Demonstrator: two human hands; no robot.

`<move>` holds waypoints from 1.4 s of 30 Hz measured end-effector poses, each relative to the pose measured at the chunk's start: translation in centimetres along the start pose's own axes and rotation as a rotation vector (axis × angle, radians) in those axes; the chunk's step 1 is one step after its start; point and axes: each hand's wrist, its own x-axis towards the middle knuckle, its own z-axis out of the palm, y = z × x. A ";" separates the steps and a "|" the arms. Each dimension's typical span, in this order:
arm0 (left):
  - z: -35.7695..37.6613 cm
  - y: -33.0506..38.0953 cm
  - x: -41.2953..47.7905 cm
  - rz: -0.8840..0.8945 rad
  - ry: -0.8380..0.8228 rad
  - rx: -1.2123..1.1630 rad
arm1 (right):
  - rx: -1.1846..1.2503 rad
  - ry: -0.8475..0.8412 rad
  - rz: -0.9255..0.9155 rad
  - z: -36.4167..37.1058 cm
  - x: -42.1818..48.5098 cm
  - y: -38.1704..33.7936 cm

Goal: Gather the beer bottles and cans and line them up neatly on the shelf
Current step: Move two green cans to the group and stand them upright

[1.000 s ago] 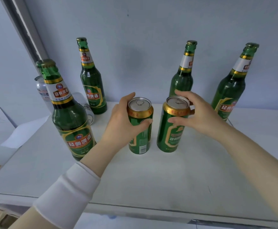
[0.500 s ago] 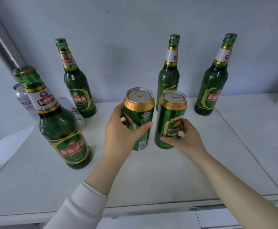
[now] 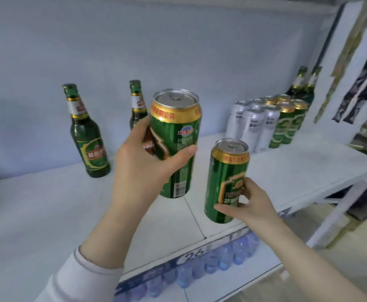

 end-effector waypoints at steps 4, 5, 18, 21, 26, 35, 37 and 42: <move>10.7 3.8 -1.2 0.018 -0.050 -0.028 | -0.051 0.056 0.037 -11.6 -0.1 4.0; 13.1 4.6 -1.3 0.016 -0.069 -0.034 | -0.069 0.081 0.049 -14.4 -0.1 5.0; 36.4 6.6 1.4 -0.038 -0.222 -0.017 | -0.075 0.204 0.085 -32.7 7.4 13.1; 39.4 5.5 3.4 -0.041 -0.184 -0.020 | -0.073 0.181 0.061 -34.0 11.4 13.5; 43.2 3.3 6.0 -0.104 -0.154 0.043 | -0.090 0.135 0.066 -35.5 17.0 14.0; 47.9 1.2 7.4 -0.229 -0.029 0.126 | -0.129 -0.011 0.025 -35.3 24.6 15.8; 48.4 1.0 7.5 -0.241 0.034 0.163 | -0.134 -0.057 0.003 -35.0 25.9 16.1; 49.6 0.6 7.3 -0.329 0.145 0.240 | -0.125 -0.139 -0.060 -34.4 28.0 16.8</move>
